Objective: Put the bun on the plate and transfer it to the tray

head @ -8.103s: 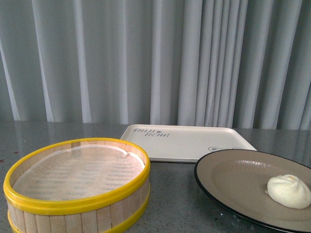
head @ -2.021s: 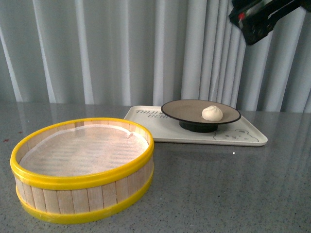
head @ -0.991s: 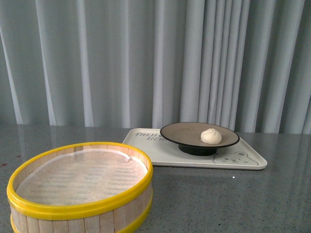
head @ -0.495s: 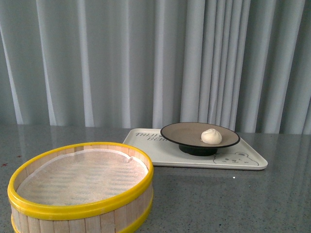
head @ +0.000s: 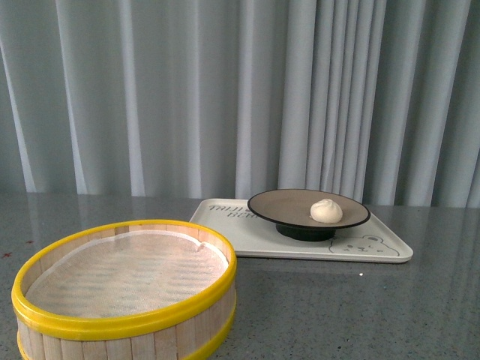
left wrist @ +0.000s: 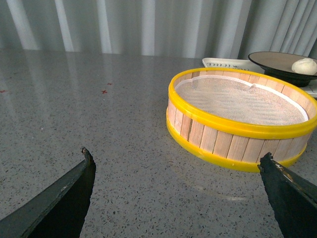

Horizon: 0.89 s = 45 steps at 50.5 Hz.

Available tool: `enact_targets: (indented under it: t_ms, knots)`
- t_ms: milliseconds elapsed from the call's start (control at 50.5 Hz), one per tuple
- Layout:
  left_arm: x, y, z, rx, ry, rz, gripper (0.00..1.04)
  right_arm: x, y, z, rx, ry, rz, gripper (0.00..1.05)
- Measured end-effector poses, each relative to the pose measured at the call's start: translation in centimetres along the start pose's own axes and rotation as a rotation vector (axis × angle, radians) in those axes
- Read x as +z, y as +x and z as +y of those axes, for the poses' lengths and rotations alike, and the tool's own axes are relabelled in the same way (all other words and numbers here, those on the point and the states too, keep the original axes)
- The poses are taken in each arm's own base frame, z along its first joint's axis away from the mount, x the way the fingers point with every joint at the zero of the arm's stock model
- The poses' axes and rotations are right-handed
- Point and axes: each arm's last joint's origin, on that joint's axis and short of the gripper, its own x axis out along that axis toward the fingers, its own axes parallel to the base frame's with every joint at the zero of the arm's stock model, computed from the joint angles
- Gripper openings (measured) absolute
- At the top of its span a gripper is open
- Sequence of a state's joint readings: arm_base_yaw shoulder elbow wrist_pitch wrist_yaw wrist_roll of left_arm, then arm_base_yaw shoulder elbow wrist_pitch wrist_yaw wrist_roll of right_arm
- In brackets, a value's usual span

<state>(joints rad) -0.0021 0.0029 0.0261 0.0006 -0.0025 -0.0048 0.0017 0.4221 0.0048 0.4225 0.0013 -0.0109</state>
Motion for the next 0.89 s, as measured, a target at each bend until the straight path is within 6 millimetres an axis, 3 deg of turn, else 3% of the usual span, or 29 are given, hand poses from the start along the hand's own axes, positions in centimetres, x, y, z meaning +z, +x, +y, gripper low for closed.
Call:
enact_targets:
  t_ms: [892]
  knots:
    - [0.0,0.0,0.0,0.0,0.0,0.001,0.98,-0.1,-1.9,0.0,0.0,0.0,0.011,0.02]
